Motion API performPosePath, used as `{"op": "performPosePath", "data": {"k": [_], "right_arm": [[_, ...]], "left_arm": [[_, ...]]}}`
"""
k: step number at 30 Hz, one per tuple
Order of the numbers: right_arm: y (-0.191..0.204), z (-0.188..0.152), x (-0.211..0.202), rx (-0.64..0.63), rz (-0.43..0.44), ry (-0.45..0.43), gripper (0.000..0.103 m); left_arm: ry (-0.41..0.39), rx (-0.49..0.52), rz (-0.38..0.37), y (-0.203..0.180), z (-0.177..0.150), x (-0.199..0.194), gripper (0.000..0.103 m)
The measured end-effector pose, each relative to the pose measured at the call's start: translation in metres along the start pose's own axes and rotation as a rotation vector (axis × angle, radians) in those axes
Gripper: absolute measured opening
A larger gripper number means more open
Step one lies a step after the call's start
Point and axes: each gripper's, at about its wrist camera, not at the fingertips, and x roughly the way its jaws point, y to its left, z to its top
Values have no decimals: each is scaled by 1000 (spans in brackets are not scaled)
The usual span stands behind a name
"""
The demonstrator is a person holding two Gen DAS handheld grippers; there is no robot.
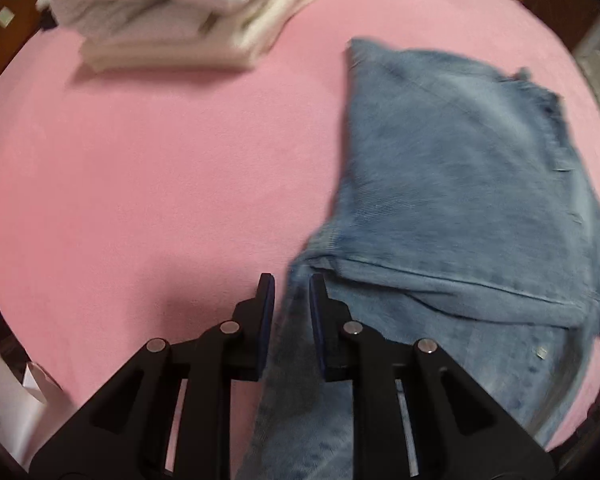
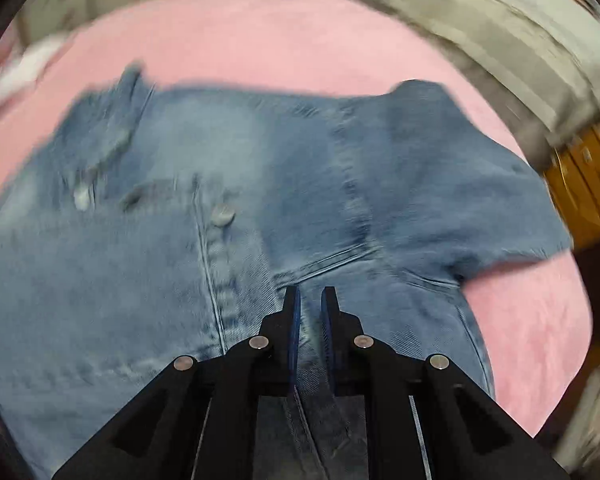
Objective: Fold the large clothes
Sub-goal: 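Fold the held jacket side over toward the button placket, then release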
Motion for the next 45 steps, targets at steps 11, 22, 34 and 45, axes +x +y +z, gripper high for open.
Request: {"op": "performPosePath", "data": {"k": [11, 22, 34, 45], "right_arm": [[104, -51, -50, -142, 474, 120, 10], [150, -77, -1, -202, 530, 235, 1], [44, -59, 5, -116, 250, 134, 0], [174, -47, -13, -68, 686, 249, 0]], "left_arm": [[87, 201, -264, -104, -7, -4, 10], [193, 245, -284, -126, 19, 63, 0], [161, -62, -206, -25, 46, 68, 0], [59, 241, -360, -129, 75, 59, 0]]}}
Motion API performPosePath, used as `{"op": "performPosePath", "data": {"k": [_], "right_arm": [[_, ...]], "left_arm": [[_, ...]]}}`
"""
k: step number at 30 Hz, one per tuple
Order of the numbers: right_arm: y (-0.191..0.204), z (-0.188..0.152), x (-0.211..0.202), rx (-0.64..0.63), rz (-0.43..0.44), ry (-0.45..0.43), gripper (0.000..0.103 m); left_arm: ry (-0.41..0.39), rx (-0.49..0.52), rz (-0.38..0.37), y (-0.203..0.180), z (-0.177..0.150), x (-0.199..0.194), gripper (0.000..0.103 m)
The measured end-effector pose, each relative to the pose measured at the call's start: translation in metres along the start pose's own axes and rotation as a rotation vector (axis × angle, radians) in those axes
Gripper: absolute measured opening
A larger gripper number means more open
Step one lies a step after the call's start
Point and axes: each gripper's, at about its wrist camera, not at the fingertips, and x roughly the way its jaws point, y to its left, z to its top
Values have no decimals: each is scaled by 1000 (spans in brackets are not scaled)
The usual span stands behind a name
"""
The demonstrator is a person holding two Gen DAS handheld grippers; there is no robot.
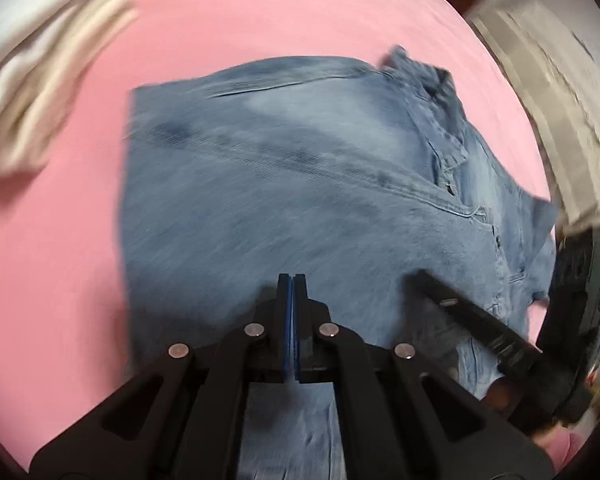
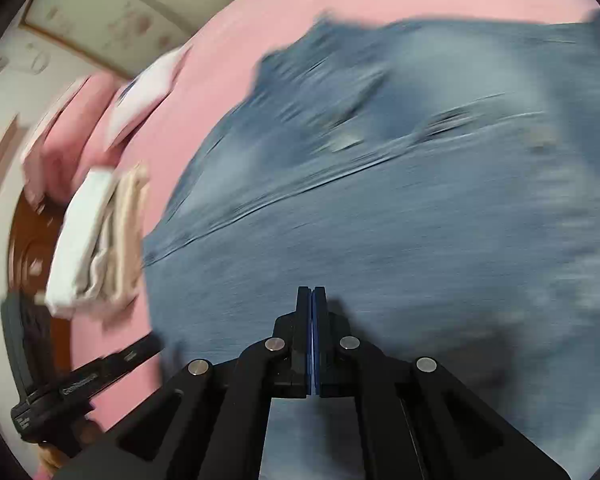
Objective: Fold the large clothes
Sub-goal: 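Fold the held jacket side over toward the button placket, then release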
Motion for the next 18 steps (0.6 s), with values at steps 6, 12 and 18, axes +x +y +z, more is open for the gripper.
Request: {"op": "performPosePath", "data": {"k": [6, 12, 18], "right_arm": [[50, 28, 43, -295, -118, -41, 0], [10, 68, 34, -264, -178, -88, 0], [-46, 82, 3, -114, -462, -166, 0]], "left_arm": [[-61, -10, 82, -1, 47, 36, 0], [-162, -51, 194, 56, 86, 30, 0], [-173, -109, 296, 119, 116, 34, 0]]}}
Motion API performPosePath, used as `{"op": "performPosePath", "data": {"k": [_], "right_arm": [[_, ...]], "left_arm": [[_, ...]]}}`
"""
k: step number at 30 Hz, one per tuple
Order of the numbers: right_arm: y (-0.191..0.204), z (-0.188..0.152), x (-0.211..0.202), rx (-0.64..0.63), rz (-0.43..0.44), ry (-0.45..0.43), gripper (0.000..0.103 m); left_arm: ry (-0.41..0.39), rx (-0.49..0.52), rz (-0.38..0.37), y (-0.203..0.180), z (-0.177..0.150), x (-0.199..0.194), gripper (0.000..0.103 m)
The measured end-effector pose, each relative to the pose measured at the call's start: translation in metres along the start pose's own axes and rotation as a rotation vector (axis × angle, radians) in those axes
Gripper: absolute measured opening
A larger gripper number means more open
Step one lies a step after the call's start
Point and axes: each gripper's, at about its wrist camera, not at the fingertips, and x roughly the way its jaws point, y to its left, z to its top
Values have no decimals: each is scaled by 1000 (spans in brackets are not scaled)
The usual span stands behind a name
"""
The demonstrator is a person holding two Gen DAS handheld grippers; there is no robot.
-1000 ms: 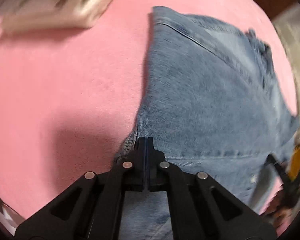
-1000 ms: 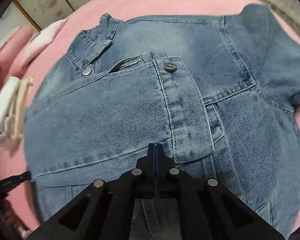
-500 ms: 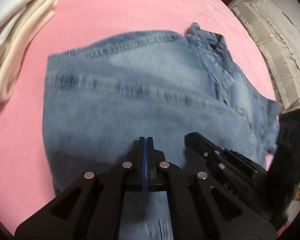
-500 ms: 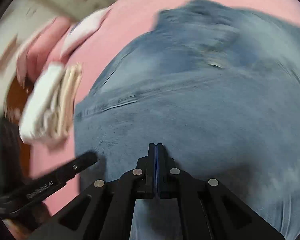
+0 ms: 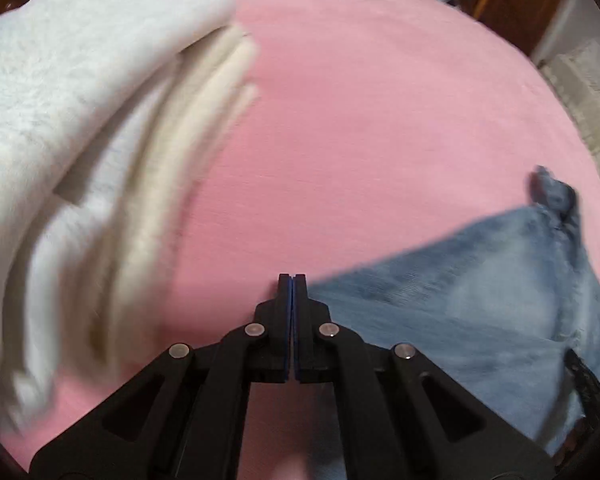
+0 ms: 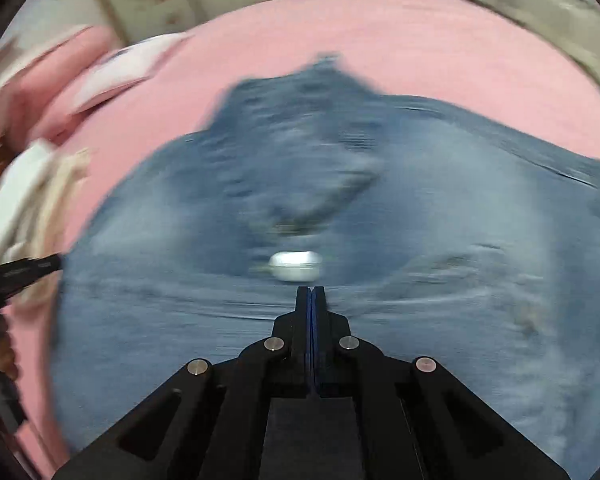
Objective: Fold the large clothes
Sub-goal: 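Fold the held jacket side over toward the button placket, then release, then move the right tool to the cuff of the other sleeve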
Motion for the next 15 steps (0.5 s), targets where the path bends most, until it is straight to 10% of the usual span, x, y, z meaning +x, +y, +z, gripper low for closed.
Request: {"op": "performPosePath", "data": {"k": [10, 15], "right_arm": [[-34, 5, 3, 6, -190, 37, 0], [-15, 12, -32, 106, -102, 1, 2]], "left_arm": [[7, -25, -25, 2, 5, 6, 0], [-27, -6, -40, -19, -12, -39, 0]]}}
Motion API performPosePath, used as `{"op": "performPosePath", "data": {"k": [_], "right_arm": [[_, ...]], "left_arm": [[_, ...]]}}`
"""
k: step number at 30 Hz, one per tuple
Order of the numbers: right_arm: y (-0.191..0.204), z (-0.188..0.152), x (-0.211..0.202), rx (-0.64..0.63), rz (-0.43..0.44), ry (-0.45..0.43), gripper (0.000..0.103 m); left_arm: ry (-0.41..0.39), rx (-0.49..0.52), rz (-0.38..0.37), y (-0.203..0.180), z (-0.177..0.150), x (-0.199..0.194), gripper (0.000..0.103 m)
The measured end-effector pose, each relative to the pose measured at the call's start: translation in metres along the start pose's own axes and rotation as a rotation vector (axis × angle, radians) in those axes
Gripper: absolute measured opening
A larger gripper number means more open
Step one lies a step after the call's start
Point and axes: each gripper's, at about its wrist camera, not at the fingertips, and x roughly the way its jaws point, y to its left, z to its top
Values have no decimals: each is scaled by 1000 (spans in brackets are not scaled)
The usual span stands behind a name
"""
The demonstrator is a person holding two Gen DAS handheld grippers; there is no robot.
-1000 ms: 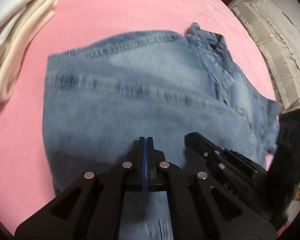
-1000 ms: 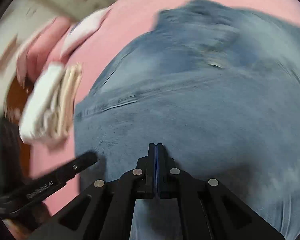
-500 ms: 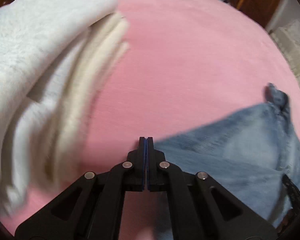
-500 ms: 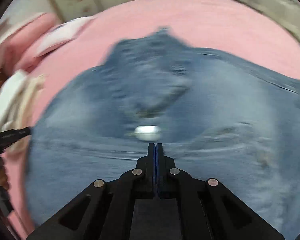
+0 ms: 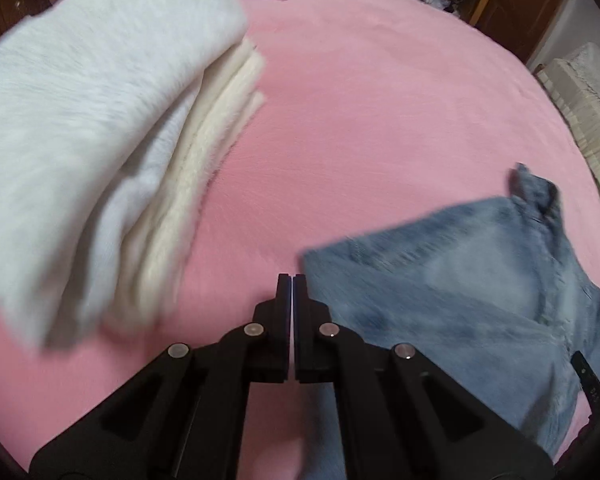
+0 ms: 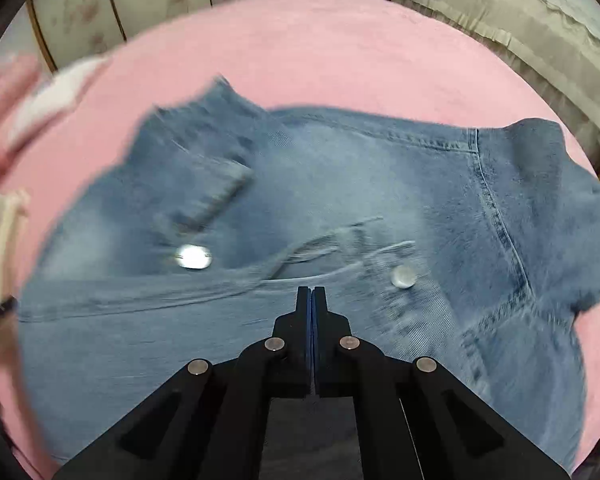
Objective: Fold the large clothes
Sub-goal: 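Move the right tool to the cuff of the other sleeve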
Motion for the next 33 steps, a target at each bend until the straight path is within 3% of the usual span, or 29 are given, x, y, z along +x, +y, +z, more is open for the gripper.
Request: {"op": "performPosePath", "data": {"k": [3, 5, 6, 9, 10, 13, 16, 25, 33], "right_arm": [[8, -11, -19, -37, 13, 19, 19], [16, -25, -26, -42, 50, 31, 25], [17, -33, -28, -38, 82, 48, 28], [21, -58, -36, -37, 168, 119, 37], [23, -68, -36, -45, 189, 147, 44], [20, -87, -34, -55, 294, 245, 66], [5, -106, -42, -65, 347, 289, 78], [-118, -145, -63, 51, 406, 369, 83], [-271, -138, -72, 145, 386, 368, 85]], "left_arm": [[55, 19, -9, -16, -16, -12, 0], [100, 42, -35, -29, -30, -17, 3], [118, 50, -41, -37, -33, -19, 11], [155, 102, -1, -61, -59, -26, 59], [156, 121, 11, -68, -73, -31, 62], [192, 192, 53, -94, -107, -53, 62], [206, 222, 79, -119, -134, -69, 62], [250, 197, 98, -211, -196, -114, 63], [318, 138, 31, -298, -248, -133, 63]]}}
